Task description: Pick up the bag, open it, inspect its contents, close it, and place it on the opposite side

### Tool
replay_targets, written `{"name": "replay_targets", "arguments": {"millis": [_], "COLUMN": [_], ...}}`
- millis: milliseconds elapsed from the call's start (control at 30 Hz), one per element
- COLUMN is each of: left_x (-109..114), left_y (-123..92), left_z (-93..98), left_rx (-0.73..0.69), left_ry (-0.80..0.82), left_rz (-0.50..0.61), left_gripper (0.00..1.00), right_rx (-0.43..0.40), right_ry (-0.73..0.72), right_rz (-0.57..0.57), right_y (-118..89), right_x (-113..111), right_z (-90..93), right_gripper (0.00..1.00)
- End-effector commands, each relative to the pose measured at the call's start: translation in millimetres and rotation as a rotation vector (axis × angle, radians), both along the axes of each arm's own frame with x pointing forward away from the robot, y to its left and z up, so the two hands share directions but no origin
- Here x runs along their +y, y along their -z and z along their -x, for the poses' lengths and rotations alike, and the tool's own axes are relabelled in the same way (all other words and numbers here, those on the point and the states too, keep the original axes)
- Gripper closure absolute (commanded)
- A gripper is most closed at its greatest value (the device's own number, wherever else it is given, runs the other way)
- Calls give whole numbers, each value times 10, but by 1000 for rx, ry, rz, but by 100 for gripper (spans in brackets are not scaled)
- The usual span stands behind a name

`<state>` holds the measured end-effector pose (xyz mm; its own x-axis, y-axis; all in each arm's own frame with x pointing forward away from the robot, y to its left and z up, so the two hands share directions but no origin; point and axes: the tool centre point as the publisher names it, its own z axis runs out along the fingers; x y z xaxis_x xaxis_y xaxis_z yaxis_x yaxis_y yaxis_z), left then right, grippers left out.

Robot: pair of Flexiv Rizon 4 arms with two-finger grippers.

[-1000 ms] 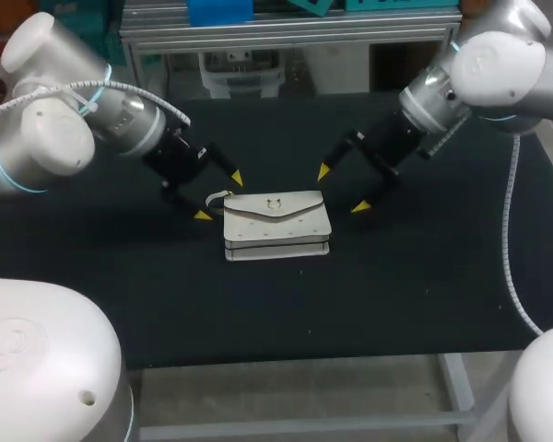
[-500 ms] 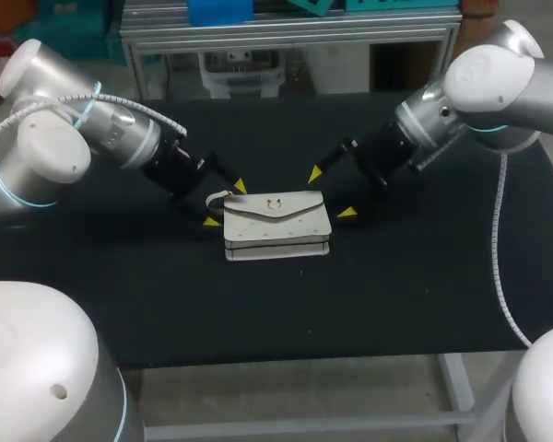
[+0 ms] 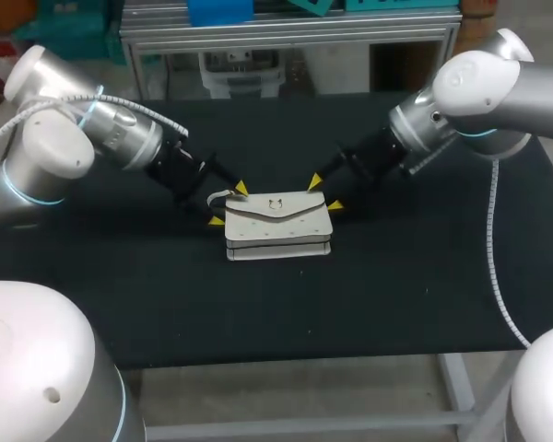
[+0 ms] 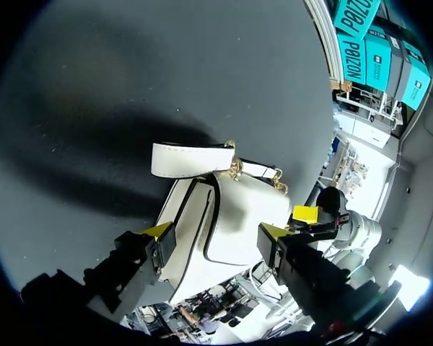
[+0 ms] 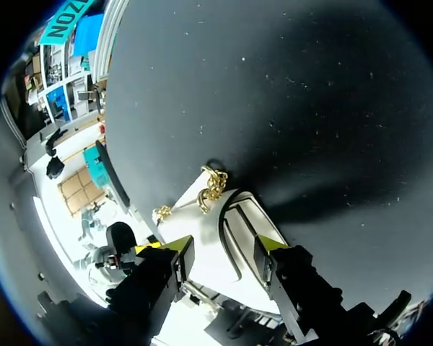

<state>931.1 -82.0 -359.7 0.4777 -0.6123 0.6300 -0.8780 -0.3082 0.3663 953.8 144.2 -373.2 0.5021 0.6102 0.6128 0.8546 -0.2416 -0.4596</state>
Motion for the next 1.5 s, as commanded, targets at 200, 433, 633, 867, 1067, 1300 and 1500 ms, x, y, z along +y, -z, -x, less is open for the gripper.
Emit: {"name": "replay_targets", "arguments": {"millis": [200,433,633,867,1067,1300,1500], "left_x": [-19,-29,-62,-95,-113,-169,-213], "left_y": [54,74,113,124,114,155,215], "left_z": [-26,12,62,118,122,139,141], "left_rx": [3,-36,-89,-148,-158,-184,-220], "left_ry": [7,17,51,69,66,89,104], "left_rz": [9,3,13,28,36,30,44], "left_gripper": [73,100,100,55,65,100,100], "right_rx": [2,-56,-133,-217,-231,-230,-298], "right_ry": [14,-7,-11,-19,-26,-45,-90], "right_rz": [-10,-35,-35,-38,-50,-56,-29], "right_y": [67,101,91,0,-19,45,92], "right_x": [62,76,65,51,47,77,95], "right_z": [-3,46,77,115,120,114,137], "right_gripper": [74,100,100,56,56,100,100]}}
